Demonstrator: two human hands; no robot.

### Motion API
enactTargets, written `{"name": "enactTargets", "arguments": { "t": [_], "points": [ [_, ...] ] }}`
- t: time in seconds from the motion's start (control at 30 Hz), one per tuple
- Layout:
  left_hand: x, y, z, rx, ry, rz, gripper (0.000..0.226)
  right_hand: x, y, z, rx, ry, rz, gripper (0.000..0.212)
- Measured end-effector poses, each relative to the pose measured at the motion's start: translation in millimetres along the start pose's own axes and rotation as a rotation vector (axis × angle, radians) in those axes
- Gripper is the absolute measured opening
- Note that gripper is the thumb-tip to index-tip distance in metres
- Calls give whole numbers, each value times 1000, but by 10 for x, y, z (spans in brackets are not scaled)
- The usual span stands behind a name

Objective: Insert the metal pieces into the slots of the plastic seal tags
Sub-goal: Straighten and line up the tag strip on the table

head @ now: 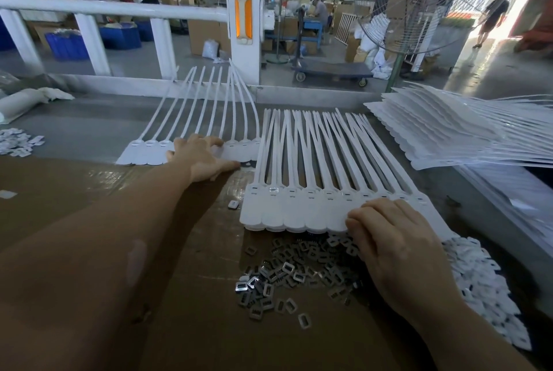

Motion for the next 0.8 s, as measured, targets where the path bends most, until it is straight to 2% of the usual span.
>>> {"name": "enactTargets", "arguments": {
  "t": [0.1, 0.17, 0.23, 0.3, 0.57, 0.63, 0.8],
  "points": [
    [33, 19, 49, -40, -64, 18, 82, 2, 9, 9, -4, 3, -1, 32],
    [50, 67, 95, -62, -92, 28, 75, 3, 10, 8, -5, 1, -3, 32],
    [63, 120, 171, -147, -247, 19, 60, 3, 9, 7, -6, 1, -4, 33],
    [47, 168, 223, -219, -365, 18, 62, 1, 5, 8, -11, 2, -7, 33],
    [315, 271, 242, -55, -430, 259, 35, 7, 4, 7, -21, -7, -6, 33],
    [471, 307, 243, -32, -398, 341, 22, 11, 6, 6, -19, -7, 1, 32],
    [774, 446, 441, -40, -293, 511, 9, 6, 10, 8, -10, 2, 6, 32]
  ]
}}
Point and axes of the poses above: each hand's wrist, its own y-axis away from the middle knuckle, its own x-axis out of the back of the hand, z = x × y, the point moved 6 cm from there along -y, towards the middle knuckle, and after that the axes turned 6 degrees about -y, right-handed, at the moved point
